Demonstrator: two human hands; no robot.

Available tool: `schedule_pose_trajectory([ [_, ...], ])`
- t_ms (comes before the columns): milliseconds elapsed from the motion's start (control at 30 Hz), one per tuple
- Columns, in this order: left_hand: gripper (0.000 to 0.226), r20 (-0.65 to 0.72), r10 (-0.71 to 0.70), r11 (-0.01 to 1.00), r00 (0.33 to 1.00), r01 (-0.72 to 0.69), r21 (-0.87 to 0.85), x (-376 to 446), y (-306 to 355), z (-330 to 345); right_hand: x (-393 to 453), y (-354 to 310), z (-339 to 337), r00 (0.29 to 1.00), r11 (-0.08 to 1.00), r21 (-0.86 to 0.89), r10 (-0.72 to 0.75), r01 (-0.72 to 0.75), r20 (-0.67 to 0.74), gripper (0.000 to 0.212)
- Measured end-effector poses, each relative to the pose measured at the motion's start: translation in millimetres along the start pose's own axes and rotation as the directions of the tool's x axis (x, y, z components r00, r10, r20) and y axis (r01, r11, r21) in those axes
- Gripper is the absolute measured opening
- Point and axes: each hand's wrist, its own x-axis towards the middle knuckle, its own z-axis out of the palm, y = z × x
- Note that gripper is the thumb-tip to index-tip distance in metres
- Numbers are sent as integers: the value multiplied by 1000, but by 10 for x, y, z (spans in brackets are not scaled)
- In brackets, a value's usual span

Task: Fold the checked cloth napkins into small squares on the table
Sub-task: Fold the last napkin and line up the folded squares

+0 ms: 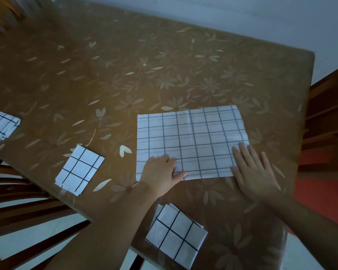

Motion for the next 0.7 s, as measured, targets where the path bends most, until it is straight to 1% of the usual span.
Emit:
schedule_pose_trajectory([
  [67, 44, 3, 0, 1000, 1000, 0, 3, -2, 7, 6, -30, 79, -63, 998, 999, -45, 19, -21, -60, 62],
  [100, 44, 7, -1, 1000, 1000, 1, 7, 1, 10, 10, -22, 64, -103, 992, 999, -49, 10, -16, -123, 59],
  [167, 44, 9, -8, 1000, 1000, 7, 13, 2, 18, 10, 57, -119, -180, 964, 999, 4, -42, 45, -262, 51],
  [200, 44, 10, -9, 1000, 1000, 9, 15, 1, 17, 11, 115, -274, -205, 945, 995, 42, -77, 95, -318, 41],
  [233, 43, 10, -9, 1000, 1000, 9, 17, 0, 17, 13, 175, -452, -232, 930, 985, 81, -117, 155, -348, 26],
  [267, 43, 10, -9, 1000, 1000, 9, 19, -3, 18, 15, 231, -627, -255, 924, 971, 110, -164, 214, -345, 14],
  [300, 43, 12, -12, 1000, 1000, 11, 25, -7, 22, 17, 277, -775, -265, 929, 959, 133, -201, 252, -311, 15],
  [333, 43, 16, -16, 999, 1000, 15, 36, -9, 24, 19, 311, -874, -254, 939, 952, 150, -220, 266, -265, 22],
  [400, 46, 32, -28, 999, 999, 26, 43, -18, 32, 17, 361, -931, -203, 964, 961, 147, -209, 234, -166, 32],
  [433, 46, 44, -38, 999, 998, 37, 39, -20, 37, 7, 372, -919, -173, 970, 967, 135, -195, 215, -145, 34],
  [567, 35, 89, -71, 997, 993, 71, -7, 90, 179, -72, 396, -907, -146, 975, 978, 59, -192, 200, -115, 37],
  [700, 29, 82, -69, 996, 994, 73, -54, 237, 505, -84, 397, -901, -104, 977, 978, 59, -193, 199, -92, 33],
])
